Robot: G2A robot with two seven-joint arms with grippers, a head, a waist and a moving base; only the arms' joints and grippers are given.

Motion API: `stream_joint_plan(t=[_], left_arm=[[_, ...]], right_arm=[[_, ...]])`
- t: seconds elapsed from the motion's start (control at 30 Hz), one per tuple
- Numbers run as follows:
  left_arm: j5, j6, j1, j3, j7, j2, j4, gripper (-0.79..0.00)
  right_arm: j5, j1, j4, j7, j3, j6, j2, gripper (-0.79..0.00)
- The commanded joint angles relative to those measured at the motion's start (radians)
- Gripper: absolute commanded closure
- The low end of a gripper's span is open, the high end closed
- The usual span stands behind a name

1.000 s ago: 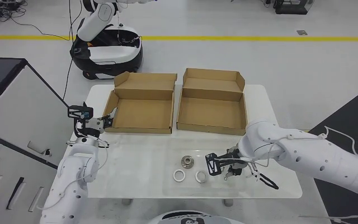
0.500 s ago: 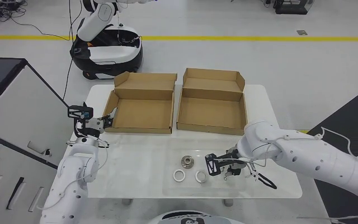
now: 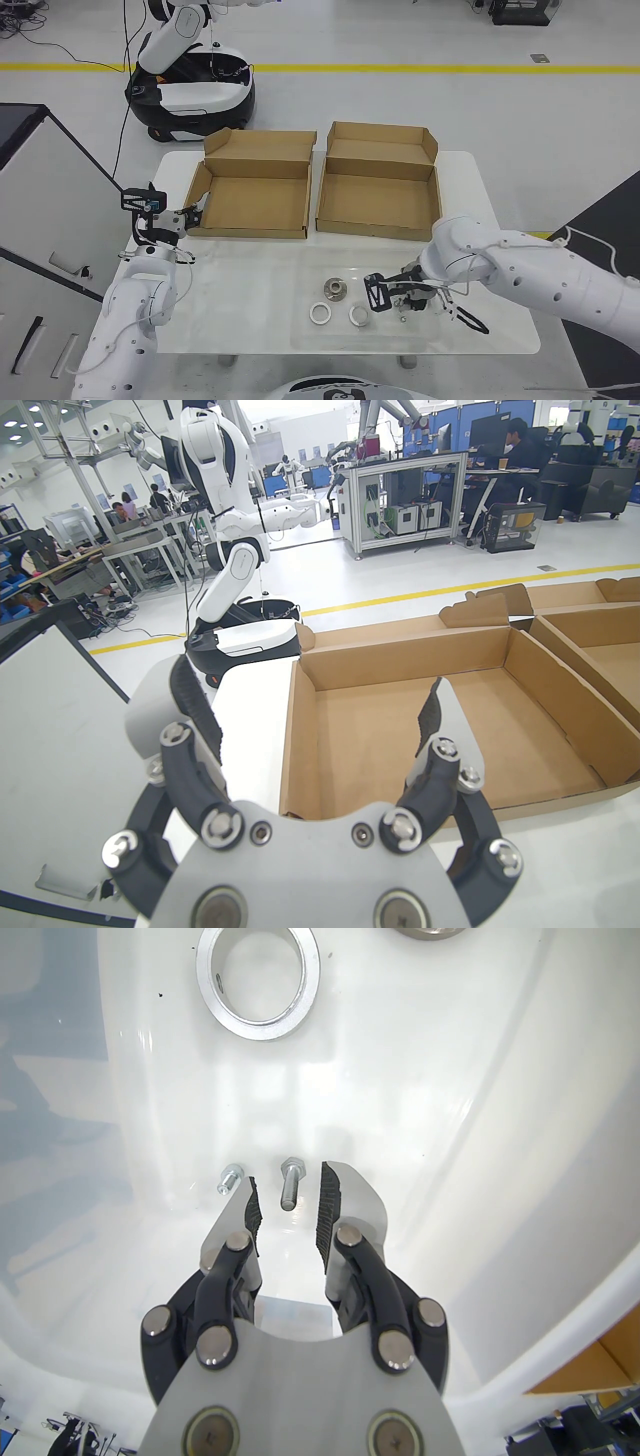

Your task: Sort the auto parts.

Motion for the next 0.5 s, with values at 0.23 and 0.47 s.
stream_joint_plan(t=[0.23,0.47], left_arm=[[0.0,0.0,0.0,0.0,0.0,0.0,0.0,-0.785],[0.0,0.0,0.0,0.0,0.0,0.0,0.0,-0.785]], right_arm=[[0.015,-0.002,0.007,0.024,0.0,0.024,-0.01,0.0],[0.051,0.03,-0.024,0.052,0.0,0.052,0.0,0.0]])
